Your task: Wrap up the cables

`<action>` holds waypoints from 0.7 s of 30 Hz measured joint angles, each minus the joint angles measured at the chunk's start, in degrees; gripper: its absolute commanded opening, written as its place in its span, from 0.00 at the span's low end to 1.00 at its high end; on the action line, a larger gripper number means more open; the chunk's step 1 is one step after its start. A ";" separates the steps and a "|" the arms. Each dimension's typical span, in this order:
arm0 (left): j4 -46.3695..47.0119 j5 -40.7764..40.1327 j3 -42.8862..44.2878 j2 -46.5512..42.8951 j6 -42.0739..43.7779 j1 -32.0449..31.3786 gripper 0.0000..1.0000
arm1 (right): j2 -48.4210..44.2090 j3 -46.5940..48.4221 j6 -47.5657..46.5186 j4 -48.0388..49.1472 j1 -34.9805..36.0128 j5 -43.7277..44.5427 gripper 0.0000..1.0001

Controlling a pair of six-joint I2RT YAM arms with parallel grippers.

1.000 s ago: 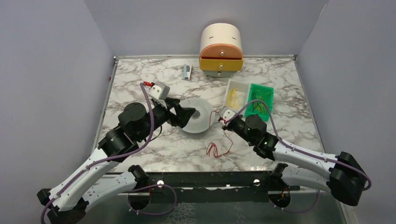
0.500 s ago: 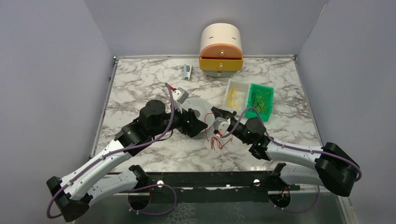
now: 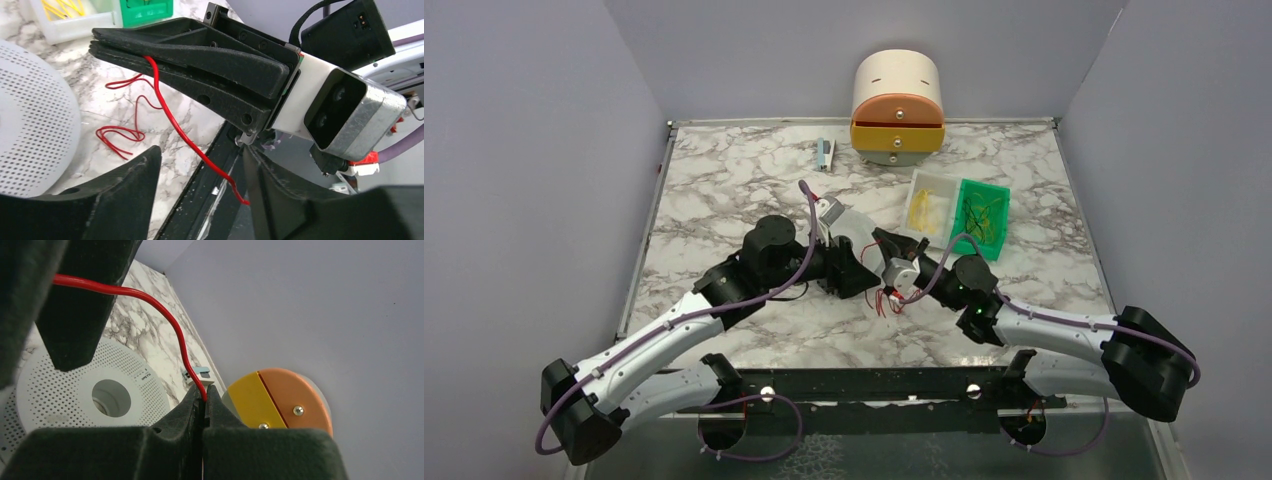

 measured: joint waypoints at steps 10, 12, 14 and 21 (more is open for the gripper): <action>2.40 1.95 -0.81 1.57 -1.99 0.00 0.04 | -0.63 -1.27 0.13 0.79 0.61 0.07 0.01; 2.43 1.95 -0.81 1.57 -1.81 0.00 0.00 | -0.94 -2.12 0.59 1.20 0.63 0.04 0.03; 2.19 1.92 -0.81 1.57 -1.49 0.00 0.00 | -1.51 -3.04 1.40 1.38 0.63 0.04 0.11; -1.09 1.86 -0.11 1.53 1.22 0.00 0.00 | -7.80 -4.46 6.82 0.17 0.63 -0.24 0.34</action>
